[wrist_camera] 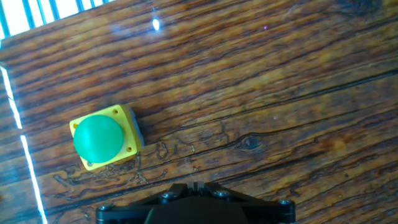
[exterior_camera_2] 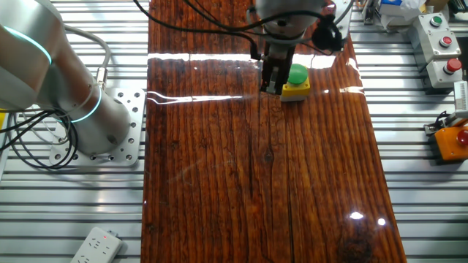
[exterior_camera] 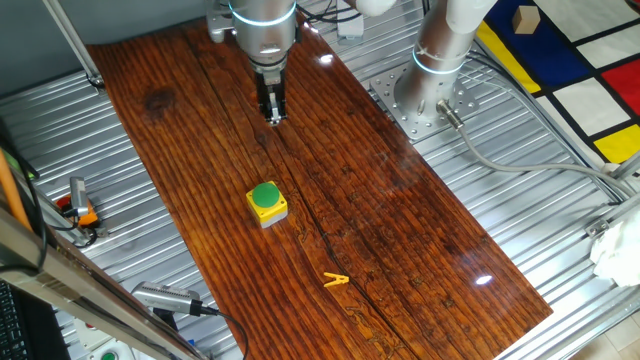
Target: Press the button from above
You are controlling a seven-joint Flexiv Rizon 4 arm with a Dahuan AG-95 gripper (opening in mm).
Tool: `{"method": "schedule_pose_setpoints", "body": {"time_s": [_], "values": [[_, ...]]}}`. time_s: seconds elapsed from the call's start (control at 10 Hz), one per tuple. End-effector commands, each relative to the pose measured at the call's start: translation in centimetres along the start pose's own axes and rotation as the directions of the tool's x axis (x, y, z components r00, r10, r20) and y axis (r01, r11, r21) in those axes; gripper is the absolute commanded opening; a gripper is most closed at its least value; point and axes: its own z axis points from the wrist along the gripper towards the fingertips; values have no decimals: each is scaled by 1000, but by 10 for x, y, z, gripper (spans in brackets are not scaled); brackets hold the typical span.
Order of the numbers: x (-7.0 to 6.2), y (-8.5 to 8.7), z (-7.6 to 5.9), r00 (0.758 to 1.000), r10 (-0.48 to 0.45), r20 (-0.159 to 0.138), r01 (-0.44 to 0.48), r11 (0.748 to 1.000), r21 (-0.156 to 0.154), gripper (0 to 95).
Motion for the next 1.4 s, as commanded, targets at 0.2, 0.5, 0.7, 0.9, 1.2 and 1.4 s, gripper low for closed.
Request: {"method": "schedule_pose_setpoints", "body": {"time_s": [0.2, 0.5, 0.7, 0.9, 1.2, 1.4], "values": [[0, 5, 0, 999, -41, 0, 41, 999, 2, 0], [-3, 15, 2, 990, -143, -8, 144, 989, 40, 0], [-3, 18, 2, 970, -244, -11, 244, 968, 63, 0], [-4, 18, 2, 952, -304, -16, 305, 950, 61, 0], [-4, 19, 2, 889, -459, -12, 458, 887, 51, 0], [-4, 19, 2, 894, -448, 4, 447, 893, 42, 0]]}}
